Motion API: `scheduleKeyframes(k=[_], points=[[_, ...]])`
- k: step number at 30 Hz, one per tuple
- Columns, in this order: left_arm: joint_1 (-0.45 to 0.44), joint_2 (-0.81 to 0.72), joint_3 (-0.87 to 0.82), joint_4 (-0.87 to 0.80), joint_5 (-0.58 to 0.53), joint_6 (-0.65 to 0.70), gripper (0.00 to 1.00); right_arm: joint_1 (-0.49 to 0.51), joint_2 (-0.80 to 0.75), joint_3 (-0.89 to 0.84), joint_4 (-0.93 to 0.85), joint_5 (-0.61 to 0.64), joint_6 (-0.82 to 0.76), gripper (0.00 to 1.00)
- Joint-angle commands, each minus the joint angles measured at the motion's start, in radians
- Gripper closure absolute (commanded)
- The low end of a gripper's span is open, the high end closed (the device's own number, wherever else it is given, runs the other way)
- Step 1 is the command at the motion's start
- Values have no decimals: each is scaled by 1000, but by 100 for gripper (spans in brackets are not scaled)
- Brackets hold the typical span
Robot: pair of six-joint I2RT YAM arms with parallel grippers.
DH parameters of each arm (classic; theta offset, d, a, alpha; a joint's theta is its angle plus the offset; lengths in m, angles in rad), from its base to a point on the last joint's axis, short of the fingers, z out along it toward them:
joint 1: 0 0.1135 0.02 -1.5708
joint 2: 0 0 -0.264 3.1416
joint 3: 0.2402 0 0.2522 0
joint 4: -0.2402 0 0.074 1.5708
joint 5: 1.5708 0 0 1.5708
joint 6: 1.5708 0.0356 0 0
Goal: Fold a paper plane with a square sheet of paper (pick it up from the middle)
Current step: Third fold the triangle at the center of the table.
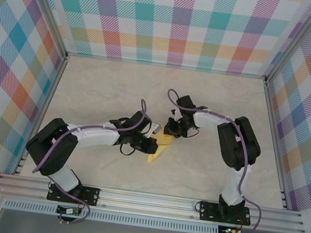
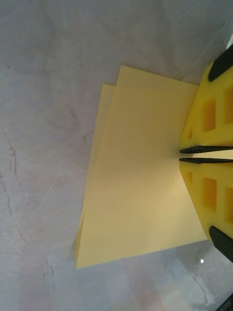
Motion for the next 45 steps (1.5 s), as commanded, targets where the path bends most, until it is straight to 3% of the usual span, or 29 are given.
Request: scheduleKeyframes(k=[1, 22, 45], points=[[27, 30, 36, -46, 12, 16, 100, 8, 31, 6, -66, 44, -71, 86], [45, 91, 76, -98, -100, 30, 99, 11, 18, 5, -80, 48, -67, 85], [45, 132, 102, -99, -117, 27, 97, 19, 20, 2, -91, 64, -55, 84]])
